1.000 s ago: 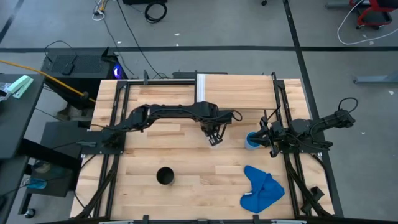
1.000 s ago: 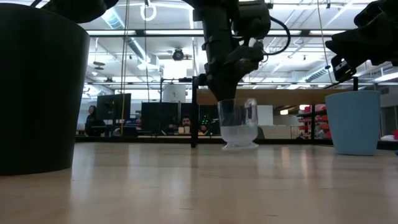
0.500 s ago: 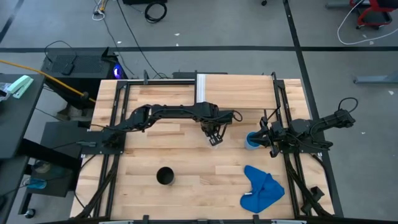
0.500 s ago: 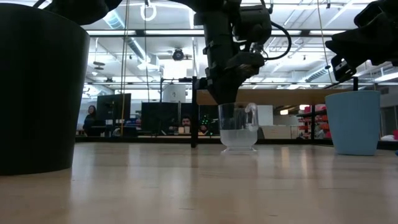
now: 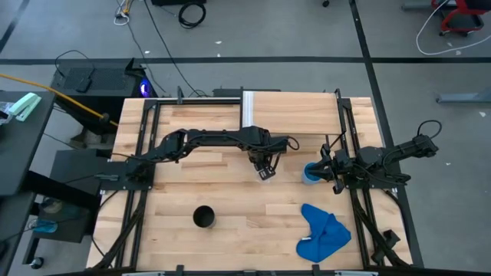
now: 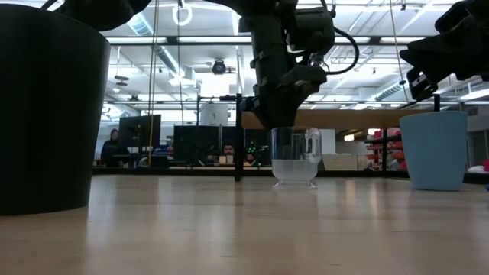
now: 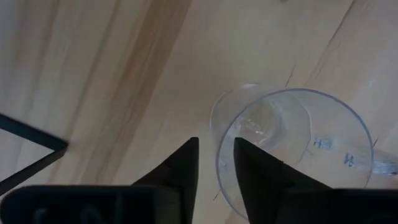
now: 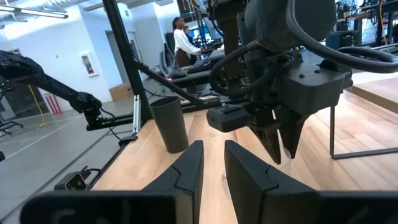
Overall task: Stack small to large cups/mugs on shelf
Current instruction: Move the black cup to the center of the table
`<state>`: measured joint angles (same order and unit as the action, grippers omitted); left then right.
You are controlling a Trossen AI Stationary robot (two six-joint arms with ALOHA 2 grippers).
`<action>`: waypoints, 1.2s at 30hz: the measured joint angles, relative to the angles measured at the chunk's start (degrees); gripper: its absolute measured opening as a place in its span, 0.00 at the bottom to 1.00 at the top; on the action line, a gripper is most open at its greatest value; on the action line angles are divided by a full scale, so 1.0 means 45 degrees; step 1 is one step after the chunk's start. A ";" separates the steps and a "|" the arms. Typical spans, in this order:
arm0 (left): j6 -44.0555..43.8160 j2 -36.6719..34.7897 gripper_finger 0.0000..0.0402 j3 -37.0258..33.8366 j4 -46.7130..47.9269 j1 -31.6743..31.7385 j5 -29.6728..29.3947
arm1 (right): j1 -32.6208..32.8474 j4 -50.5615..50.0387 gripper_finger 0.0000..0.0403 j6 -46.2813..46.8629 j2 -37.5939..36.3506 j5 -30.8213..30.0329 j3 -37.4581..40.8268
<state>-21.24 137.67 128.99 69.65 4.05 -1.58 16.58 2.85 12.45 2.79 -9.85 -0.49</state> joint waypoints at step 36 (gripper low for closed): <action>-0.3621 -0.4026 0.30 0.0300 0.4519 -0.2691 0.0740 | -0.0002 0.0000 0.18 -0.0003 0.0058 0.0000 0.0000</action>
<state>-37.54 119.55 130.34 89.98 -8.05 1.75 16.57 2.85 12.43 3.05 -9.85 -0.49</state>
